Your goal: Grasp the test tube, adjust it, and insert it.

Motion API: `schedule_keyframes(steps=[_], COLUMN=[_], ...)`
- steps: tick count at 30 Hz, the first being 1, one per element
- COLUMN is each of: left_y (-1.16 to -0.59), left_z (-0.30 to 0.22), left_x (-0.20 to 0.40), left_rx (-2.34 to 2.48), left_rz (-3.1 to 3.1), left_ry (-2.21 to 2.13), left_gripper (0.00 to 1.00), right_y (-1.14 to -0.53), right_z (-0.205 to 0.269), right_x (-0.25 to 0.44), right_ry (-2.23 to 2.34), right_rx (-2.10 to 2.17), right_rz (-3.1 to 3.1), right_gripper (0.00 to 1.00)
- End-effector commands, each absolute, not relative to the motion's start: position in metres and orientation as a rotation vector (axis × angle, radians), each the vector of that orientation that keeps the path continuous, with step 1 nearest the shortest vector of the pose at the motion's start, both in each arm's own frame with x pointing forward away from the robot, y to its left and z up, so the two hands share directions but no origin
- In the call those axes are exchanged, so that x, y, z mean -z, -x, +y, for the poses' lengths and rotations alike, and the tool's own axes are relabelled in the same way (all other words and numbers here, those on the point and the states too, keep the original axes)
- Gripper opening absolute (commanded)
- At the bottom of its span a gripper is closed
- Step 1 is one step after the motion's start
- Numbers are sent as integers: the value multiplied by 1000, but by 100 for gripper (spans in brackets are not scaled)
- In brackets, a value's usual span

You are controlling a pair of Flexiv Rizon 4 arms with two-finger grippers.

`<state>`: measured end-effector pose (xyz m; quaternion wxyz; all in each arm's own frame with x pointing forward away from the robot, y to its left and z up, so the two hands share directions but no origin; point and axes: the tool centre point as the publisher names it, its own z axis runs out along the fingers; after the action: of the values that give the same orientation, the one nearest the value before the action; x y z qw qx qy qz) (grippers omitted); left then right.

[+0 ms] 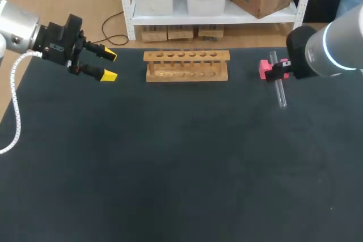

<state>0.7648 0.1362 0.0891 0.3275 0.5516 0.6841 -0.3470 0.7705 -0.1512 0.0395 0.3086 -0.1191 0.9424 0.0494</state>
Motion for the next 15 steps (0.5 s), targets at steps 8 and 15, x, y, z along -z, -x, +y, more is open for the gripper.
schedule_keyframes(steps=[8,15], left_y=[-766,-766], left_z=[136,136], left_x=[-88,-88], left_rx=[910,910], left_rz=[1789,1789], left_ry=[-1446,-1446], left_gripper=[100,100], right_y=[-779,-789], right_z=[-148,-147], right_x=[-20,-5], right_ry=[250,246], right_rx=[-187,-199], right_rz=[1932,1939], right_gripper=[100,100])
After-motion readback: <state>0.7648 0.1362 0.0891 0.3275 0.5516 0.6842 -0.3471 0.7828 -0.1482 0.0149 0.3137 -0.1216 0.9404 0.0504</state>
